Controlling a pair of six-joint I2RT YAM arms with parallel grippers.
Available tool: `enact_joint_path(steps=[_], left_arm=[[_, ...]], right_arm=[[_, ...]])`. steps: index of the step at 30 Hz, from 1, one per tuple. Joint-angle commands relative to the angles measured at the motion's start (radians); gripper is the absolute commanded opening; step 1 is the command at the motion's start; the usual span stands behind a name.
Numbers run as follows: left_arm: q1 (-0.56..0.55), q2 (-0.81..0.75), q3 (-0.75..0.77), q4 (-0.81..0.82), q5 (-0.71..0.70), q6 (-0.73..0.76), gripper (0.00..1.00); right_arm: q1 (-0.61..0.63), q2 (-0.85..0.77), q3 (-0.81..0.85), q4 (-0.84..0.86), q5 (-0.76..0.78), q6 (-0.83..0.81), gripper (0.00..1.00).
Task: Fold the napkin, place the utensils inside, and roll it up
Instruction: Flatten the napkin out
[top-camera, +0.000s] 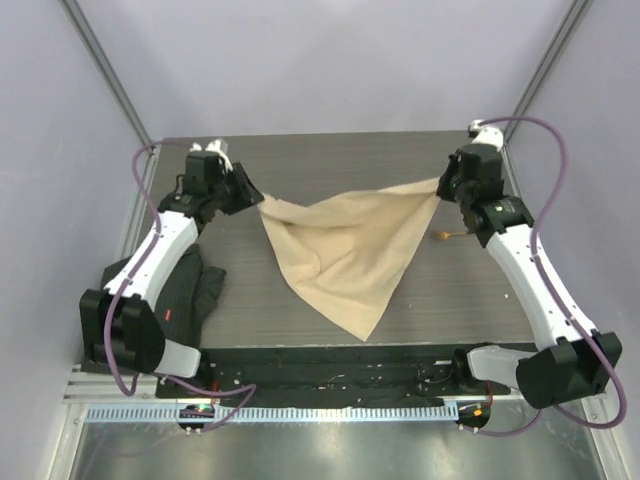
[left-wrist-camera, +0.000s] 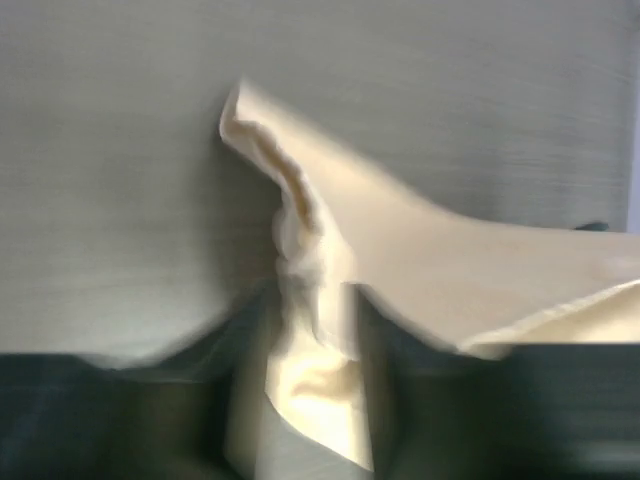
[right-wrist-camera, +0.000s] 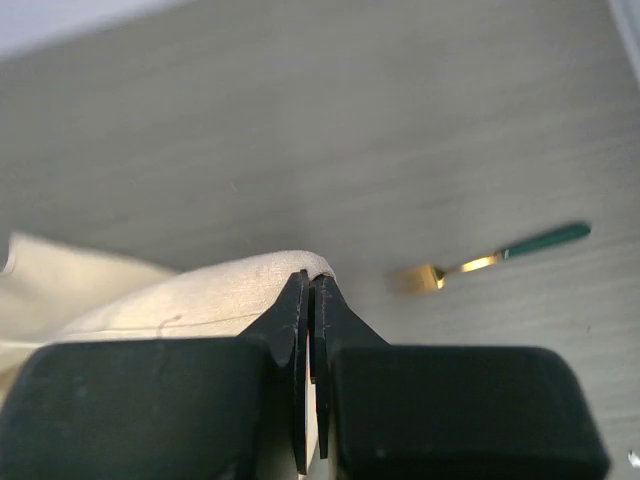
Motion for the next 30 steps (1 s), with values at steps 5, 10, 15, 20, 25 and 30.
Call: enact_joint_path(steps=[5, 10, 15, 20, 25, 30], left_arm=[[-0.005, 0.015, -0.135, 0.096, 0.023, -0.024, 0.78], [-0.070, 0.010, -0.182, 0.100, -0.067, -0.001, 0.80], [-0.081, 0.042, -0.264, 0.103, -0.140, -0.001, 0.69], [-0.082, 0.114, -0.274, 0.192, -0.108, -0.006, 0.61], [-0.094, 0.189, -0.249, 0.245, -0.078, -0.006, 0.57], [-0.113, 0.283, -0.217, 0.215, -0.090, -0.001, 0.56]], right_arm=[[-0.003, 0.026, -0.152, 0.095, -0.175, 0.055, 0.01], [-0.004, 0.033, -0.215, 0.138, -0.194, 0.074, 0.01], [-0.003, 0.021, -0.253, 0.150, -0.203, 0.087, 0.01], [-0.004, 0.009, -0.290, 0.161, -0.221, 0.095, 0.01], [-0.003, 0.001, -0.321, 0.170, -0.227, 0.103, 0.01], [-0.004, -0.005, -0.335, 0.178, -0.226, 0.106, 0.01]])
